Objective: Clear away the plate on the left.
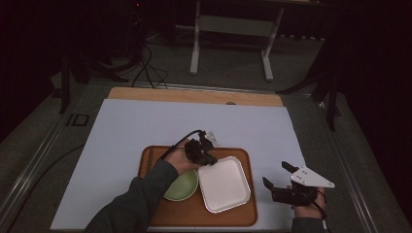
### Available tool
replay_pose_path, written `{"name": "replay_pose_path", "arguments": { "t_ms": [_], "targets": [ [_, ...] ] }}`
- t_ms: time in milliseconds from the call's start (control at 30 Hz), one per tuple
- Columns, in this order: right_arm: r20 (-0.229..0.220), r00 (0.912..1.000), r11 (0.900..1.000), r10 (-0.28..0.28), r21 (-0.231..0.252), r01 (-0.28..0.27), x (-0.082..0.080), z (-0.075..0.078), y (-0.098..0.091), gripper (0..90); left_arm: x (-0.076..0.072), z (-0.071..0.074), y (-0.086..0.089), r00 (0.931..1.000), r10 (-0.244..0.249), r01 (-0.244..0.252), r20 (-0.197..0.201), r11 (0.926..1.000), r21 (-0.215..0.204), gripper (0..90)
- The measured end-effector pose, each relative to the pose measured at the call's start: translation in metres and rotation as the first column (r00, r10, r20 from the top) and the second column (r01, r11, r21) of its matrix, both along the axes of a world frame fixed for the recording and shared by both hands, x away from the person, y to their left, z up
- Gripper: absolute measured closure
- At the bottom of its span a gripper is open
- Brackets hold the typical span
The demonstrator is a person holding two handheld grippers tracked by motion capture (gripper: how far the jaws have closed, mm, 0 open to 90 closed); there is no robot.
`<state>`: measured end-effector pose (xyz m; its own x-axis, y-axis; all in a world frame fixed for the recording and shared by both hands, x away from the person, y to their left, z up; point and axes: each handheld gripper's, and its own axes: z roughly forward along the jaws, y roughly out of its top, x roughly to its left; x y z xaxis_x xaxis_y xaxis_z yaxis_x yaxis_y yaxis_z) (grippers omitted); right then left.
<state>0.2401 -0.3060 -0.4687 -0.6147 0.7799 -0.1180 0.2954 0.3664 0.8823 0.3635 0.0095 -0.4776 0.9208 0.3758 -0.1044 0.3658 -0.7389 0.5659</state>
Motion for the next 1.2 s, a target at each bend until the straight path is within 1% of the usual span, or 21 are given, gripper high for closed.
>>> {"name": "replay_pose_path", "arguments": {
  "t_ms": [67, 167, 267, 367, 400, 467, 500, 600, 667, 700, 767, 833, 933, 967, 1067, 1100, 1167, 1200],
  "targets": [
    [0.000, 1.0000, 1.0000, -0.001, 0.000, 0.001, 0.000, 0.000, 0.000, 13.7, 0.000, -0.002, -0.001, 1.0000, 0.004, -0.004, 0.000, 0.9999, 0.013, 87.9],
    [0.000, 1.0000, 1.0000, -0.002, -0.001, 0.002, 0.000, 0.000, -0.001, 13.7, 0.000, -0.003, -0.002, 1.0000, 0.007, -0.007, 0.000, 0.9998, 0.020, 87.6],
    [0.000, 1.0000, 1.0000, -0.002, -0.001, 0.002, 0.000, 0.000, 0.000, 13.7, 0.001, -0.005, -0.003, 1.0000, 0.001, -0.002, 0.009, 0.9991, 0.043, 87.0],
    [0.001, 1.0000, 1.0000, -0.004, -0.002, 0.004, -0.001, 0.000, 0.000, 13.7, 0.000, -0.005, -0.003, 0.9998, 0.008, -0.009, 0.017, 0.9984, 0.056, 85.5],
    [0.000, 1.0000, 1.0000, -0.004, -0.002, 0.004, -0.001, 0.000, 0.000, 13.7, 0.000, -0.005, -0.003, 0.9996, 0.018, -0.019, 0.021, 0.9985, 0.052, 83.2],
    [0.000, 1.0000, 1.0000, -0.004, -0.003, 0.004, -0.001, 0.000, 0.000, 13.7, 0.001, -0.002, -0.001, 0.9993, 0.034, -0.035, 0.017, 0.9990, 0.026, 76.3],
    [0.000, 1.0000, 1.0000, -0.005, -0.003, 0.005, -0.001, 0.000, 0.000, 13.7, 0.001, -0.001, 0.000, 0.9987, 0.045, -0.046, 0.023, 0.9987, 0.021, 72.3],
    [0.000, 1.0000, 1.0000, -0.004, -0.003, 0.004, -0.001, 0.000, 0.000, 13.7, 0.000, 0.002, 0.001, 0.9979, 0.057, -0.058, 0.031, 0.9982, 0.014, 64.5],
    [0.000, 1.0000, 1.0000, -0.005, -0.003, 0.005, -0.001, 0.000, 0.000, 13.7, -0.001, 0.004, 0.002, 0.9975, 0.061, -0.061, 0.036, 0.9980, 0.018, 62.1],
    [0.000, 1.0000, 1.0000, -0.005, -0.002, 0.005, -0.001, 0.000, 0.000, 13.7, -0.002, 0.005, 0.003, 0.9967, 0.066, -0.067, 0.046, 0.9977, 0.014, 59.7],
    [0.000, 1.0000, 1.0000, -0.004, -0.002, 0.004, -0.001, 0.000, 0.000, 13.7, -0.003, 0.008, 0.004, 0.9947, 0.089, -0.089, 0.052, 0.9960, 0.003, 56.3],
    [0.000, 1.0000, 1.0000, -0.003, -0.002, 0.003, 0.000, 0.000, 0.000, 13.7, -0.004, 0.011, 0.006, 0.9925, 0.105, -0.106, 0.062, 0.9944, 0.004, 51.6],
    [-0.001, 1.0000, 1.0000, -0.001, -0.001, 0.001, 0.000, 0.000, 0.001, 13.7, -0.005, 0.017, 0.012, 0.9860, 0.147, -0.146, 0.078, 0.9891, -0.016, 46.5],
    [-0.002, 1.0000, 1.0000, -0.001, -0.001, 0.001, 0.000, 0.000, 0.001, 13.7, -0.006, 0.019, 0.014, 0.9831, 0.162, -0.160, 0.085, 0.9866, -0.028, 44.5],
    [-0.003, 1.0000, 1.0000, -0.003, 0.002, 0.003, 0.000, 0.000, 0.000, 13.7, -0.008, 0.026, 0.022, 0.9729, 0.202, -0.198, 0.113, 0.9792, -0.043, 39.3],
    [-0.003, 1.0000, 1.0000, -0.003, 0.001, 0.003, 0.000, 0.000, 0.000, 13.7, -0.009, 0.030, 0.025, 0.9683, 0.217, -0.213, 0.124, 0.9760, -0.047, 37.6],
    [-0.004, 1.0000, 1.0000, -0.003, 0.001, 0.003, 0.000, 0.000, 0.000, 13.7, -0.012, 0.036, 0.032, 0.9592, 0.247, -0.239, 0.138, 0.9685, -0.071, 34.4],
    [-0.004, 1.0000, 1.0000, -0.002, 0.001, 0.002, 0.000, 0.000, 0.000, 13.7, -0.013, 0.039, 0.036, 0.9531, 0.260, -0.252, 0.156, 0.9653, -0.068, 33.3]
  ]
}}
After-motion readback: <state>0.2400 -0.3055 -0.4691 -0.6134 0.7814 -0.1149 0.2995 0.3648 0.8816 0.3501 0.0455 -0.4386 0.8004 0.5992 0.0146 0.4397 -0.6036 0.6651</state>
